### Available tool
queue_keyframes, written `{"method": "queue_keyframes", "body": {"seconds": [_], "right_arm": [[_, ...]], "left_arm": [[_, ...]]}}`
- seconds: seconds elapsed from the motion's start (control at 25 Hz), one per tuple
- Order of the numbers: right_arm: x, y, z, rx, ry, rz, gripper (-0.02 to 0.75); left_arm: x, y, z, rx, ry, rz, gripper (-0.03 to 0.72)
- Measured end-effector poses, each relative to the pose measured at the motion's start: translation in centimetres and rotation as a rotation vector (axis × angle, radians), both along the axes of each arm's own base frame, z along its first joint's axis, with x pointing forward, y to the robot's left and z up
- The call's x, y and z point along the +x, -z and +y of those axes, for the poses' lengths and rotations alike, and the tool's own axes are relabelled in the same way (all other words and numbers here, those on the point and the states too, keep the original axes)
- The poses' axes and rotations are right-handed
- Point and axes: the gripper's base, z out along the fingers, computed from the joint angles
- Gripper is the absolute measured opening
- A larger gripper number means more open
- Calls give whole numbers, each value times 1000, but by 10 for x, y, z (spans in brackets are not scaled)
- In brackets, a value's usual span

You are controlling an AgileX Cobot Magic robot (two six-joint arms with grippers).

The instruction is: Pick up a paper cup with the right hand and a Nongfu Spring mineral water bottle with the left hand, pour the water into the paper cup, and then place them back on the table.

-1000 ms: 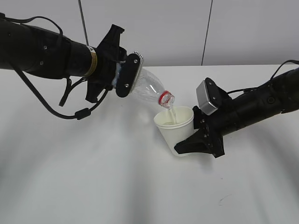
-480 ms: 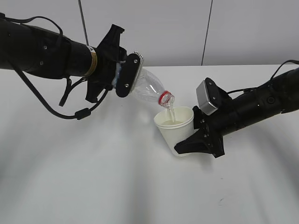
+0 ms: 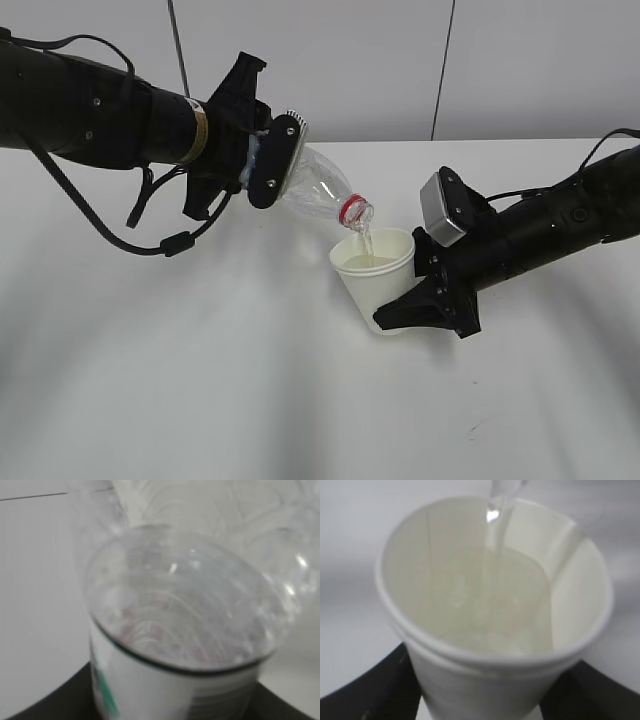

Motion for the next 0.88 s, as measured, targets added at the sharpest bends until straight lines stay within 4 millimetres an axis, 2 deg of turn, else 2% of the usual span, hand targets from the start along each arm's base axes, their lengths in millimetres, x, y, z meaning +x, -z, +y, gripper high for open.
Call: {"method": "queue_keyframes", "body": {"seconds": [0.64, 0.88], "right_arm": [[0, 0, 0, -1, 1, -1, 459], [2, -2, 1, 20, 24, -12, 459]], "left_arm": [[0, -1, 0, -6, -2, 1, 340], [-1, 0, -2, -161, -88, 84, 340]]}}
